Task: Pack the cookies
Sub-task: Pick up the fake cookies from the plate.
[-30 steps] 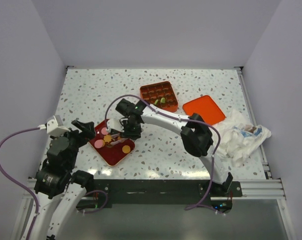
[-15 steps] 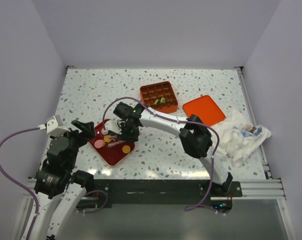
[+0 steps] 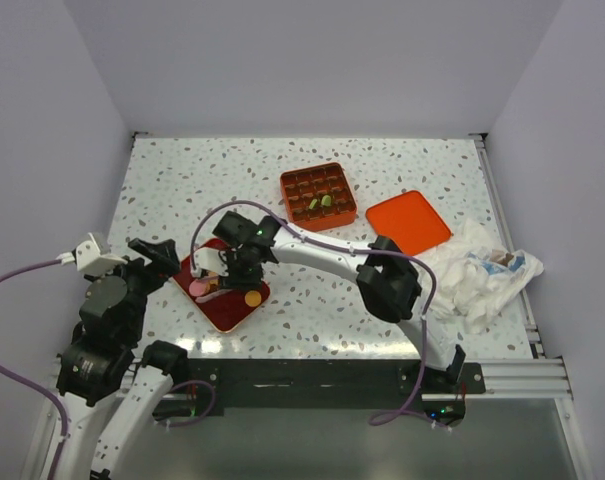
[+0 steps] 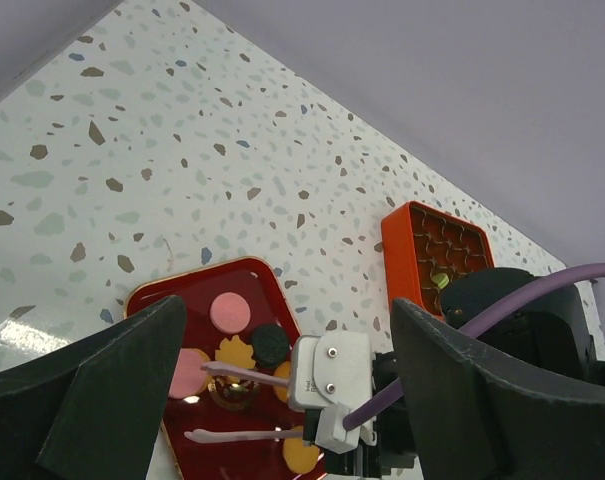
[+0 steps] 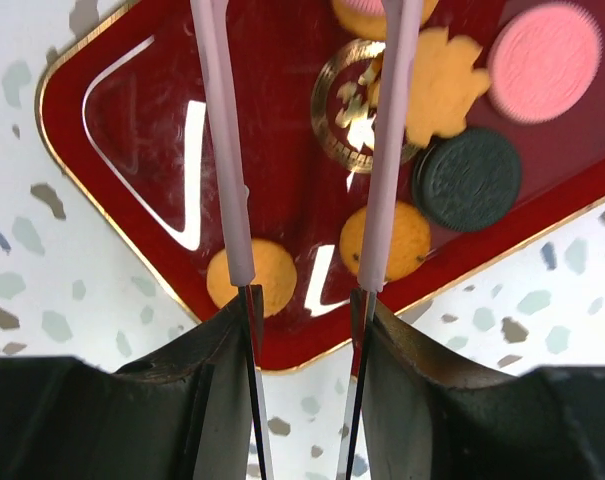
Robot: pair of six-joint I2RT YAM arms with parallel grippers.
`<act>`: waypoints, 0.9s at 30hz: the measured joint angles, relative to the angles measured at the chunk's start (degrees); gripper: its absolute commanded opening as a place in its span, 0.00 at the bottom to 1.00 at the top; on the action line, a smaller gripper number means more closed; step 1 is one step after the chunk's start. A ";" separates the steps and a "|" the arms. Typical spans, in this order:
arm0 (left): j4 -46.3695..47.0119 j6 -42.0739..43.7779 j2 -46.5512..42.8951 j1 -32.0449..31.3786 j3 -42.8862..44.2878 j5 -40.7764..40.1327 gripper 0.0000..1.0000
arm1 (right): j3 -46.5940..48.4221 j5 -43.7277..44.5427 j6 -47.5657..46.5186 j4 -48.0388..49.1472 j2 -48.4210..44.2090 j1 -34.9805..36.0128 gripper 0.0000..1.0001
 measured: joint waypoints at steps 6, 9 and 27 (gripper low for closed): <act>-0.72 0.00 0.00 0.00 0.07 -0.63 0.88 | 3.21 0.22 0.04 1.40 1.92 0.24 0.44; -0.96 0.00 0.00 0.00 0.07 -0.81 0.88 | 3.85 0.39 0.07 1.79 3.08 0.24 0.43; -1.16 0.07 0.00 0.00 0.07 -1.84 0.88 | 3.89 2.86 0.09 1.97 5.75 0.22 0.43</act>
